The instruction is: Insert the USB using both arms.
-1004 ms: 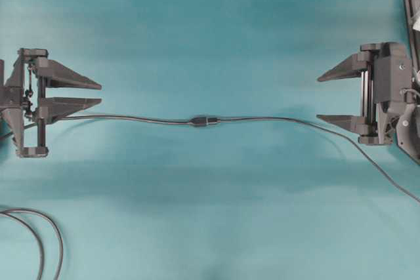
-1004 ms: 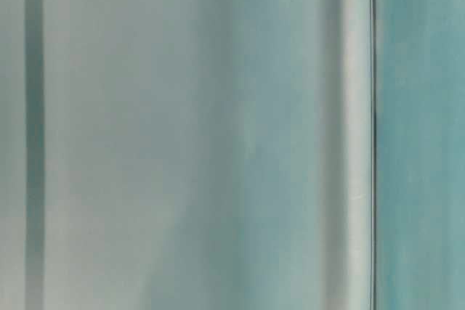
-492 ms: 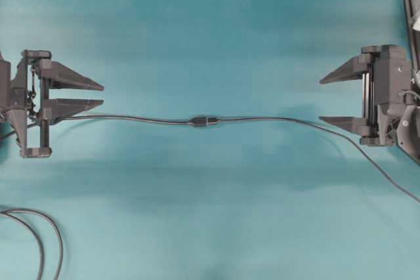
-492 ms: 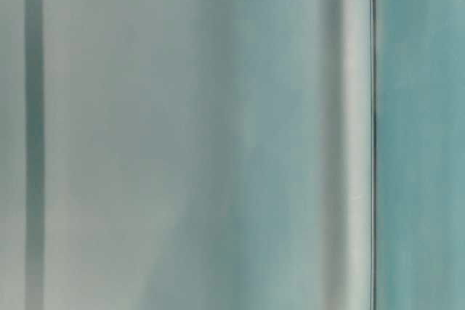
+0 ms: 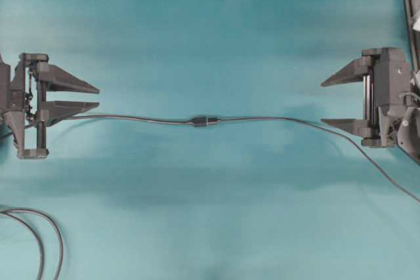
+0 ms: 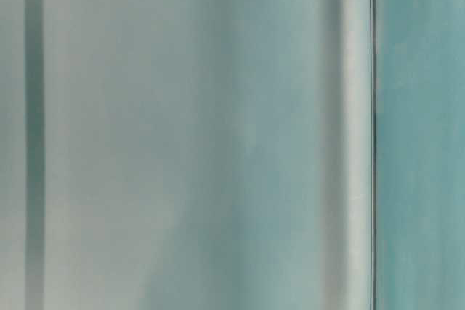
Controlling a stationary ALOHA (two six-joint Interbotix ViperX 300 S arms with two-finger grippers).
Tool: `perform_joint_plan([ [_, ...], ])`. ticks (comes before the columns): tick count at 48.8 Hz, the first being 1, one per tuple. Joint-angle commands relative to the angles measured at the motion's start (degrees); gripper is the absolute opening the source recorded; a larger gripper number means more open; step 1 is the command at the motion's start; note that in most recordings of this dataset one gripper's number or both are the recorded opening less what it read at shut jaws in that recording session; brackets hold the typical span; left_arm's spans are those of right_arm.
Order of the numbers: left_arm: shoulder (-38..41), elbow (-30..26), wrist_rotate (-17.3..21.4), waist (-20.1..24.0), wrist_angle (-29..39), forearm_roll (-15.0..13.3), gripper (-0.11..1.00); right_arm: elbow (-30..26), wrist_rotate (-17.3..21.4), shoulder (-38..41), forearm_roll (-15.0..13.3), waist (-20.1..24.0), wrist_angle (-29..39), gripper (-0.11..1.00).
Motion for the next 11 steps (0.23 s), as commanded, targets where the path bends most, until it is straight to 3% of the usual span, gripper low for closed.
perform_joint_plan([
  [1, -0.1, -0.9, -0.8, -0.4, -1.6, -0.1, 0.86, -0.2, 0.9, 0.2, -0.2, 0.0, -2.5, 0.87],
  [11, -0.1, 0.3, -0.8, -0.4, -2.4, -0.1, 0.86, 1.3, 2.3, 0.2, -0.2, 0.0, -7.0, 0.87],
])
